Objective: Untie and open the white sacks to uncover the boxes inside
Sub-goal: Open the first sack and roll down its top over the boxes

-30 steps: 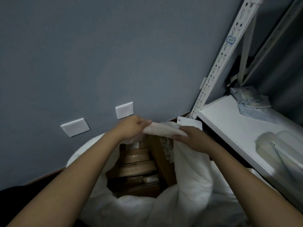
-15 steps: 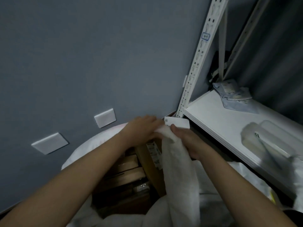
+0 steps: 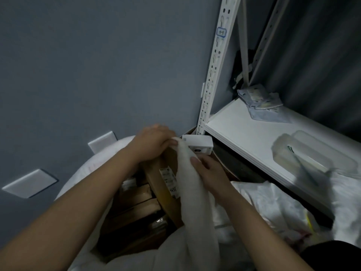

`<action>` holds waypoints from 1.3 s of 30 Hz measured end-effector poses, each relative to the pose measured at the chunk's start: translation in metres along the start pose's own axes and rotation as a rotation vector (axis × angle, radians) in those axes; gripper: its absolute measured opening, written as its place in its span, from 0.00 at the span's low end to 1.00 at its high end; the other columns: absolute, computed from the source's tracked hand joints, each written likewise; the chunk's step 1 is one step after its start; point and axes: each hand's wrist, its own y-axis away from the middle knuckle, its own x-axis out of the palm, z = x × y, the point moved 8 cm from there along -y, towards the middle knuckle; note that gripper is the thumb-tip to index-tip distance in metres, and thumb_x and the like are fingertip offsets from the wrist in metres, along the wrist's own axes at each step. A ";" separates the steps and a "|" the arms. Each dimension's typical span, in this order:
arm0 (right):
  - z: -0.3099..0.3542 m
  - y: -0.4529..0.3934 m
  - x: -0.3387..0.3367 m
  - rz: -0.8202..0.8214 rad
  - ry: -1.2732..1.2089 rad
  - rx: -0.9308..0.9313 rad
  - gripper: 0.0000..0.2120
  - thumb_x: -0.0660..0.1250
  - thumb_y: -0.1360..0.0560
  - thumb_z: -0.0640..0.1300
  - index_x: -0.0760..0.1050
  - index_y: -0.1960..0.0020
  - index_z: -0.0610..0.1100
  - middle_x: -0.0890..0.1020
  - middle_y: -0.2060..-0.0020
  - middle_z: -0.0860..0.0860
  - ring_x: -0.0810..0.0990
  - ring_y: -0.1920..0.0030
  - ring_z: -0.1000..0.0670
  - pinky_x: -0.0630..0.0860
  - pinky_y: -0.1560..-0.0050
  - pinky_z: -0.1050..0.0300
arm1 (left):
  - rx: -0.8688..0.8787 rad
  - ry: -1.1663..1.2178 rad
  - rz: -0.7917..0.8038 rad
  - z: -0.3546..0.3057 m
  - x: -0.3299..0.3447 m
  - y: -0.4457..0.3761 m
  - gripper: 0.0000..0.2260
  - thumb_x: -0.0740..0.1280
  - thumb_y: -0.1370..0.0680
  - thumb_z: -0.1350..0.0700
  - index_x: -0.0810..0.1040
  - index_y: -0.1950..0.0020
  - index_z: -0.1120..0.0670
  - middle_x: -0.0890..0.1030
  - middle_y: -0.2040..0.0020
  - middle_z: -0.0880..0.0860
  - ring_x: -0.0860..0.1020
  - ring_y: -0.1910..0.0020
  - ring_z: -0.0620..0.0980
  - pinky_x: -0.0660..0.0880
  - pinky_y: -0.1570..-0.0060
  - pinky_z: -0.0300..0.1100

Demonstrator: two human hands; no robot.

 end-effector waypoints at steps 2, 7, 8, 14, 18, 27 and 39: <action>0.001 0.004 -0.004 -0.063 -0.096 -0.002 0.09 0.63 0.21 0.49 0.80 0.45 0.49 0.82 0.49 0.52 0.79 0.49 0.53 0.76 0.49 0.58 | -0.058 -0.156 -0.092 -0.002 -0.006 -0.003 0.15 0.57 0.20 0.47 0.80 0.46 0.52 0.78 0.47 0.53 0.74 0.48 0.55 0.66 0.47 0.46; 0.002 -0.003 0.010 0.033 -0.721 0.291 0.14 0.68 0.24 0.46 0.78 0.41 0.40 0.83 0.50 0.41 0.83 0.53 0.46 0.80 0.61 0.55 | -0.450 0.363 -0.440 -0.026 -0.027 0.032 0.11 0.64 0.22 0.46 0.74 0.50 0.54 0.76 0.52 0.51 0.74 0.53 0.50 0.71 0.55 0.42; 0.007 -0.005 0.010 0.025 -0.729 0.272 0.14 0.68 0.24 0.46 0.77 0.40 0.41 0.83 0.49 0.41 0.83 0.53 0.46 0.81 0.62 0.55 | -0.542 0.545 -0.356 -0.028 -0.016 0.035 0.14 0.65 0.24 0.43 0.74 0.51 0.53 0.78 0.54 0.49 0.76 0.55 0.47 0.74 0.55 0.42; 0.019 0.004 -0.006 -0.091 -0.579 0.107 0.13 0.68 0.25 0.46 0.76 0.46 0.61 0.76 0.38 0.45 0.77 0.41 0.44 0.76 0.41 0.44 | -0.646 0.637 -0.124 -0.038 0.006 0.032 0.16 0.65 0.22 0.49 0.79 0.58 0.62 0.80 0.64 0.56 0.79 0.62 0.52 0.78 0.57 0.48; 0.016 0.038 -0.003 -0.123 -0.034 -0.049 0.16 0.59 0.19 0.52 0.72 0.34 0.49 0.76 0.42 0.53 0.75 0.41 0.52 0.73 0.43 0.56 | -0.699 0.593 -0.187 -0.042 -0.001 0.022 0.12 0.66 0.23 0.54 0.73 0.62 0.60 0.76 0.67 0.54 0.76 0.63 0.54 0.75 0.60 0.48; -0.006 0.046 0.009 -0.086 -0.769 0.256 0.08 0.66 0.23 0.44 0.78 0.46 0.41 0.81 0.48 0.40 0.80 0.45 0.41 0.75 0.40 0.41 | -0.752 0.820 0.098 -0.067 0.005 0.050 0.22 0.65 0.25 0.39 0.78 0.61 0.58 0.82 0.64 0.55 0.83 0.60 0.55 0.80 0.52 0.49; 0.009 0.063 -0.011 -0.201 -0.066 0.003 0.13 0.59 0.20 0.46 0.76 0.38 0.48 0.74 0.43 0.53 0.72 0.43 0.52 0.70 0.42 0.56 | -0.768 1.192 -0.036 -0.089 0.016 0.055 0.09 0.65 0.22 0.57 0.80 0.44 0.54 0.79 0.54 0.55 0.79 0.54 0.53 0.78 0.52 0.42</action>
